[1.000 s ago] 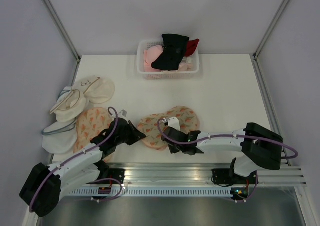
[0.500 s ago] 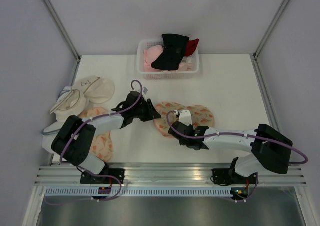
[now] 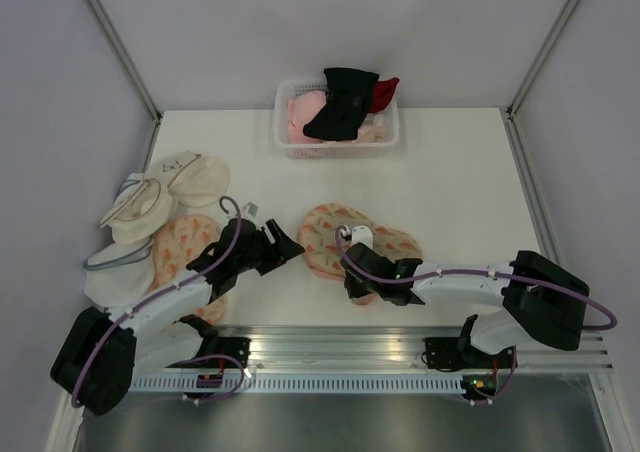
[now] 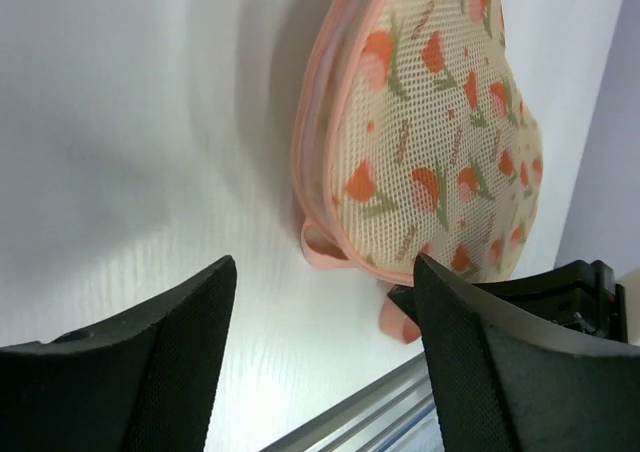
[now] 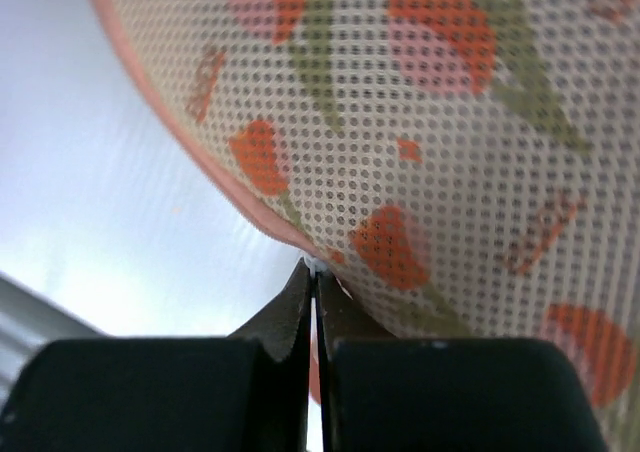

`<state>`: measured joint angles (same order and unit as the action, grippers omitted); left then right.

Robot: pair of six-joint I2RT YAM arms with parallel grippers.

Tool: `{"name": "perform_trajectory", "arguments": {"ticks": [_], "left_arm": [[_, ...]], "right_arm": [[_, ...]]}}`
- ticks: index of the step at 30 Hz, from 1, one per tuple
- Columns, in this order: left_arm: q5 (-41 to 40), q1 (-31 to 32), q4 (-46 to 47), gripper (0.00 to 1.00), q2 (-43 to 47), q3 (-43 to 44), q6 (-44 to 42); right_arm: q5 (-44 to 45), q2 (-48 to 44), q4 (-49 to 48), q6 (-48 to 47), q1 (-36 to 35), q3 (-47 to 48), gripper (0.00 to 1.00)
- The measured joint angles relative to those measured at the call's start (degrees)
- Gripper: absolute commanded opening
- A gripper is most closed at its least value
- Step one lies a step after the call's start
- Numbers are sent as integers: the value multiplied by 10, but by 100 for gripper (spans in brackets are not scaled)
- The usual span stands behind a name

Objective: Unzip the laundry bag and remove the bra

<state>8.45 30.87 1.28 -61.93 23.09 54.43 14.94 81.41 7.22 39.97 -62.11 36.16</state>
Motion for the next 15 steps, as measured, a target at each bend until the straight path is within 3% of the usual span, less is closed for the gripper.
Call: {"name": "perform_trajectory", "arguments": {"ticks": [4, 7, 15], "left_arm": [[-26, 8, 4, 88, 122, -93, 62], [-37, 24, 19, 92, 158, -137, 97], [-34, 47, 136, 92, 51, -145, 141]], "right_arm": [[-95, 16, -88, -11, 0, -12, 1], [-159, 47, -150, -16, 0, -12, 0], [-239, 78, -205, -24, 0, -12, 0]]}}
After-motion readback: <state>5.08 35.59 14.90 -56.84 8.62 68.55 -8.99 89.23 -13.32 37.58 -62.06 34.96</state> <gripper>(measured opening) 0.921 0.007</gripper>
